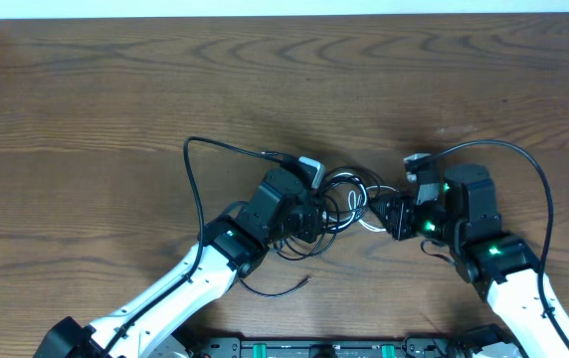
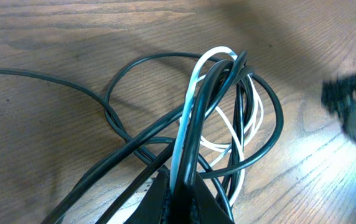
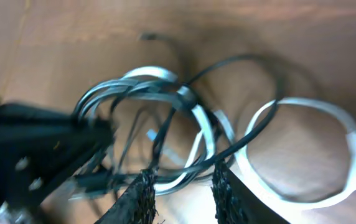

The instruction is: Untangle cables

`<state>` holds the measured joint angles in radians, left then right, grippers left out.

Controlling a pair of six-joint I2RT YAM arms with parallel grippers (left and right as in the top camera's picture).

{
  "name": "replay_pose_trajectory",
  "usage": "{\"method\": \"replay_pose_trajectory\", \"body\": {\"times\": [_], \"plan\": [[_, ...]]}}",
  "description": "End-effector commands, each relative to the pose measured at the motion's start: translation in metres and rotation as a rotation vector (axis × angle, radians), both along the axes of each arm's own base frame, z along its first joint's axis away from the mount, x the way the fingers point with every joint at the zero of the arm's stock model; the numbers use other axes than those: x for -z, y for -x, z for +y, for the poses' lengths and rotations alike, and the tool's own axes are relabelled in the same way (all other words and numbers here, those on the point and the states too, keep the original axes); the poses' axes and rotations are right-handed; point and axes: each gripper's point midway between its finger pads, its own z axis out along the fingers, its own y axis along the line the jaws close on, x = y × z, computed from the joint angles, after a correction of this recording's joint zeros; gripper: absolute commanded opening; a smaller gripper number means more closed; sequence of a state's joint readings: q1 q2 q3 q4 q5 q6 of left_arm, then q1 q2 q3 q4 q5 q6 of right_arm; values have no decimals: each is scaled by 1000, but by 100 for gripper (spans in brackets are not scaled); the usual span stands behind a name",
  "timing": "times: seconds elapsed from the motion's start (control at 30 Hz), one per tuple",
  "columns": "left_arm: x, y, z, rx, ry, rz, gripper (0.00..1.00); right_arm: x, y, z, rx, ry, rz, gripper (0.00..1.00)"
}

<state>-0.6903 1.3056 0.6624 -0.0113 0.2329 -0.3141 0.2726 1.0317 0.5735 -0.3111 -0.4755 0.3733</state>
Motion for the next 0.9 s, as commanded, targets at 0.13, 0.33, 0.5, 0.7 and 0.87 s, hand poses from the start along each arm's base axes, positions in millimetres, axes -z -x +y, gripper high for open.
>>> {"method": "replay_pose_trajectory", "body": {"times": [0.13, 0.33, 0.5, 0.7, 0.87], "plan": [[-7, 7, -10, 48, 48, 13, 8, 21, -20, 4, 38, 39, 15, 26], [-12, 7, -14, 64, 75, 6, 8, 54, 5, 25, -75, 16, 182, 17], [-21, -15, -3, -24, 95, -38, 8, 87, 54, 15, -121, 120, 406, 4], [-36, -41, 8, -182, 187, -42, 8, 91, 67, 10, -131, 142, 457, 3], [-24, -34, 13, -186, 148, 4, 8, 83, 62, 8, -116, 128, 421, 7]]}}
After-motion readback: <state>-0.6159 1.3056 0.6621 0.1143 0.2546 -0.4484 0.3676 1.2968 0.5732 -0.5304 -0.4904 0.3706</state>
